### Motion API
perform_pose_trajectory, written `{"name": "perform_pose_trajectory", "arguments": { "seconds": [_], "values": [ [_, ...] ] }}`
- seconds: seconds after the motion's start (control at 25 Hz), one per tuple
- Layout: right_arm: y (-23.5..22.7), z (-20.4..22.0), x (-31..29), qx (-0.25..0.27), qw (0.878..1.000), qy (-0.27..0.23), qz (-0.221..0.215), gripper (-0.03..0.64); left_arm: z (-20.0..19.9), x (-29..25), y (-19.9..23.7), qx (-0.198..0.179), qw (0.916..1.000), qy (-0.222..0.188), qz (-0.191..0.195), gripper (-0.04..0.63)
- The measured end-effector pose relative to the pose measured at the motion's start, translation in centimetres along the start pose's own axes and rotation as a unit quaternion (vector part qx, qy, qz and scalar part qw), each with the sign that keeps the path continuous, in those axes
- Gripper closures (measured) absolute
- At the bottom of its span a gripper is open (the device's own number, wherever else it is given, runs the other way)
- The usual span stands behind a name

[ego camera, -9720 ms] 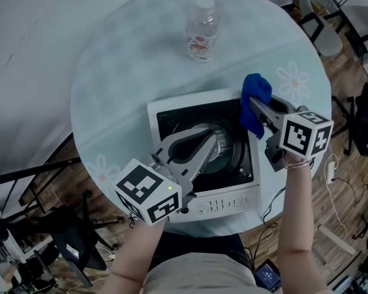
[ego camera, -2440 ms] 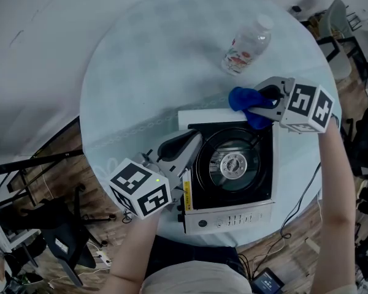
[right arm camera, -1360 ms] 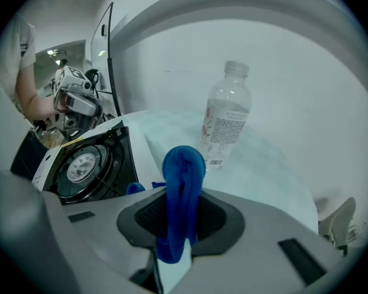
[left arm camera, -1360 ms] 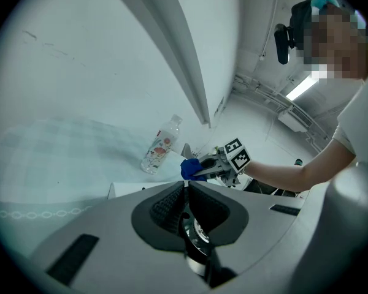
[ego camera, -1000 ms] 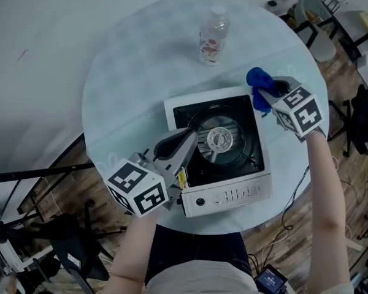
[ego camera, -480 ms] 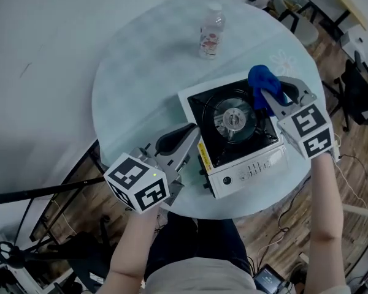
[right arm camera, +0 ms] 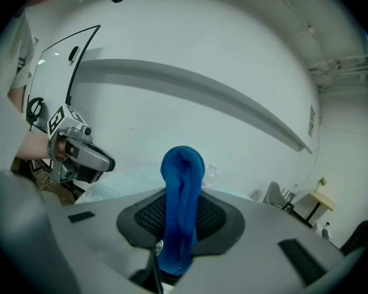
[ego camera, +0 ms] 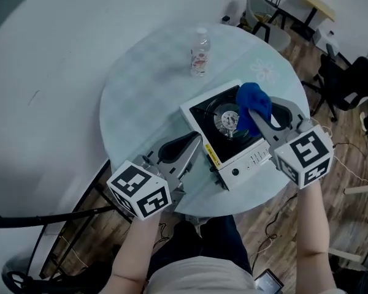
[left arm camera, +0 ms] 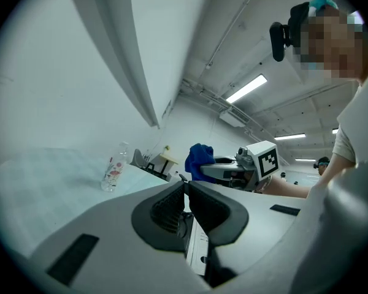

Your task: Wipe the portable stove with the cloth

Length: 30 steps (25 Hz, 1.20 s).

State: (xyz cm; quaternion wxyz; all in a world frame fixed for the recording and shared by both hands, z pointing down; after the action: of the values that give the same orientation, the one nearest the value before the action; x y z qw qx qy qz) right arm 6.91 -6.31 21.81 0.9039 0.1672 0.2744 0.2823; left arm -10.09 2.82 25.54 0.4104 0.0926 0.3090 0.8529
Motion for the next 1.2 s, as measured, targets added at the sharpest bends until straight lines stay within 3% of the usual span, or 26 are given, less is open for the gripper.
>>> {"name": "perform_pose_trajectory", "arguments": {
  "seconds": [0.16,0.36,0.52,0.88,1.2],
  "values": [
    [2.4,-1.5,2.5,-0.018,1.000,-0.006,0.024,0.522,-0.7,1.0,-2.2,-0.011,0.9992,-0.002,0.038,0.566],
    [5.0,-2.0,4.8,-0.041,0.999,-0.013,0.022,0.522,-0.7,1.7,-4.4,-0.029,0.9974,-0.003,0.067,0.567],
    [6.5,-2.2,6.8,-0.084,0.996,-0.023,0.012,0.522,-0.2,2.2,-5.6,-0.047,0.9967,-0.009,0.065,0.577],
    [7.8,-2.5,10.4,-0.134,0.989,-0.060,0.021,0.522,1.1,2.3,-7.9,-0.028,0.9970,-0.011,0.071,0.577],
    [8.1,-1.4,11.3,-0.146,0.987,-0.067,-0.001,0.522,2.4,1.4,-9.1,-0.021,0.9977,-0.011,0.064,0.577]
  ]
}}
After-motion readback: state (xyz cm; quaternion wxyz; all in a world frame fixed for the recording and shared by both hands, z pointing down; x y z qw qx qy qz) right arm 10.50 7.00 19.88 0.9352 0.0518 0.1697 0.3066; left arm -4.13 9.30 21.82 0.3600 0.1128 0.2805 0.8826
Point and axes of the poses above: the fingertips, and each gripper's own axes: x backward along the fingers, y to its left, z out of its underside, the point moved 5 cm from there along x, backward along the fingers, and after that the axes turned 13 degrees about x, right-handed, at the moved point
